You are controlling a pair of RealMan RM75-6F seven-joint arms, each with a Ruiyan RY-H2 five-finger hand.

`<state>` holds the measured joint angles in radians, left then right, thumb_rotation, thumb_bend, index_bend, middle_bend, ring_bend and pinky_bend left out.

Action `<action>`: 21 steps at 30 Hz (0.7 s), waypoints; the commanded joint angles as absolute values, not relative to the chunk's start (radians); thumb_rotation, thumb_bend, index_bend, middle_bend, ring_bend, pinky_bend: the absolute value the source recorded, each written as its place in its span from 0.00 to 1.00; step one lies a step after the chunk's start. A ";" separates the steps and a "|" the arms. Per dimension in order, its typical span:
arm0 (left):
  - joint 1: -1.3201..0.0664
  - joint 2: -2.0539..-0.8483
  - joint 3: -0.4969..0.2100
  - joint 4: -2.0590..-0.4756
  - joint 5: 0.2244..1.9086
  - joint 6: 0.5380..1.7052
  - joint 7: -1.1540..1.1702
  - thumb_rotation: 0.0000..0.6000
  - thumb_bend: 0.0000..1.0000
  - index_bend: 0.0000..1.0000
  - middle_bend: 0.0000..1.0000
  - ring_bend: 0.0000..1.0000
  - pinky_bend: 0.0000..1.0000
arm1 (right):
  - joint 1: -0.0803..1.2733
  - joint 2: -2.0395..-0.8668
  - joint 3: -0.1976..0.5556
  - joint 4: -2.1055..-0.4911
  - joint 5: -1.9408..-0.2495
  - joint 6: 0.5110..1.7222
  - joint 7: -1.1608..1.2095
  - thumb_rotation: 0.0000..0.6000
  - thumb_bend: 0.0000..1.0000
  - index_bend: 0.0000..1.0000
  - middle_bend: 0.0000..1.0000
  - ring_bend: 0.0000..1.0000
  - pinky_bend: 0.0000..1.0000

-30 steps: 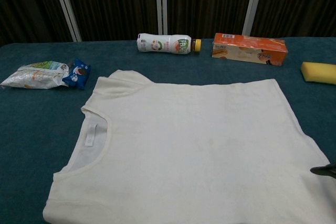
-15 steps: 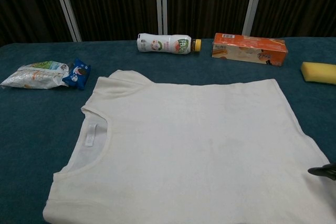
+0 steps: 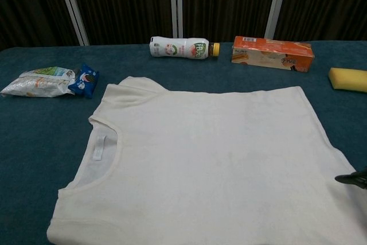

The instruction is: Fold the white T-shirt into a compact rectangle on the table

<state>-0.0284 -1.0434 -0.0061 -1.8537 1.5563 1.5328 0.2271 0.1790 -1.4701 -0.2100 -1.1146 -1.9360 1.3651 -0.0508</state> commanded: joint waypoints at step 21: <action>-0.030 -1.049 -0.006 -1.851 1.551 1.528 0.237 1.00 0.00 0.00 0.00 0.00 0.00 | 0.196 -1.486 -0.227 -1.094 -1.942 1.405 0.007 1.00 0.32 0.52 0.04 0.00 0.00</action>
<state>-0.0302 -1.0486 -0.0055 -1.8515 1.5516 1.5283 0.2367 0.1955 -1.4849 -0.2270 -1.0961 -1.9425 1.4043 0.0058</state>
